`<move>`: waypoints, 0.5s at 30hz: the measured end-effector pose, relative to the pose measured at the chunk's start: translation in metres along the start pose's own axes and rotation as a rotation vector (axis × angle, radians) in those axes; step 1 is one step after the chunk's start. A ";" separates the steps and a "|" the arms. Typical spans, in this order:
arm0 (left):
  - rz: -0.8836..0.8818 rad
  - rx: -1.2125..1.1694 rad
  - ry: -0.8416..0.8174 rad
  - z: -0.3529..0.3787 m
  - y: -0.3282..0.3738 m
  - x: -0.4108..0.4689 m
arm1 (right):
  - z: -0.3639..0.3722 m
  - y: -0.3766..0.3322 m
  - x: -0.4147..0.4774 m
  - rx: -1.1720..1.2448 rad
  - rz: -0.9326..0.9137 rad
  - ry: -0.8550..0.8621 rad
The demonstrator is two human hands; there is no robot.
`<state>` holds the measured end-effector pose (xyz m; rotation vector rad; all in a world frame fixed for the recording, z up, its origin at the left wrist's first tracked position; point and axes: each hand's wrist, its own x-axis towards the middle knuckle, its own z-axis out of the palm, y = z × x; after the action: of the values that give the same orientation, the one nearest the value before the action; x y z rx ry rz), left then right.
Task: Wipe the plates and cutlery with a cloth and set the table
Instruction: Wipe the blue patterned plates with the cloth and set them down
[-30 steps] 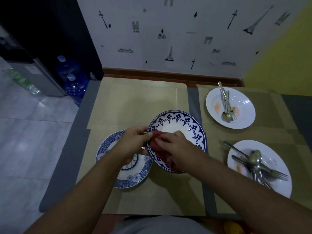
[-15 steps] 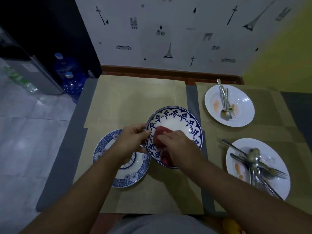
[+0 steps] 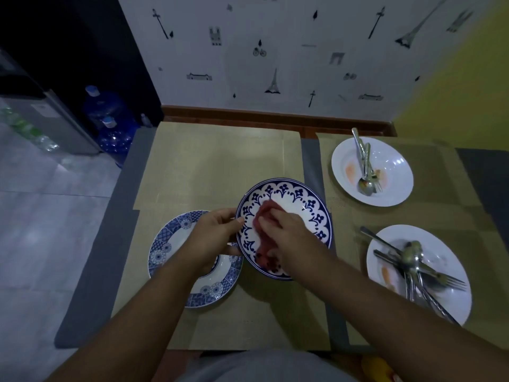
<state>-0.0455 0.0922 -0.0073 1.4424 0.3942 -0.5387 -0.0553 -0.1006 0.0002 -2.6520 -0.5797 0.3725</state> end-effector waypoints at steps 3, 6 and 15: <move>0.022 0.001 -0.014 0.003 -0.001 -0.002 | 0.000 -0.003 0.015 -0.065 -0.059 0.134; 0.041 -0.049 0.027 -0.001 0.001 -0.002 | -0.012 0.010 0.015 -0.051 0.091 0.280; 0.037 0.006 -0.017 0.003 -0.004 -0.004 | 0.009 -0.009 0.014 -0.120 -0.132 0.166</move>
<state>-0.0514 0.0899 -0.0079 1.4473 0.3522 -0.5229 -0.0488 -0.0837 -0.0061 -2.7060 -0.7384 0.0797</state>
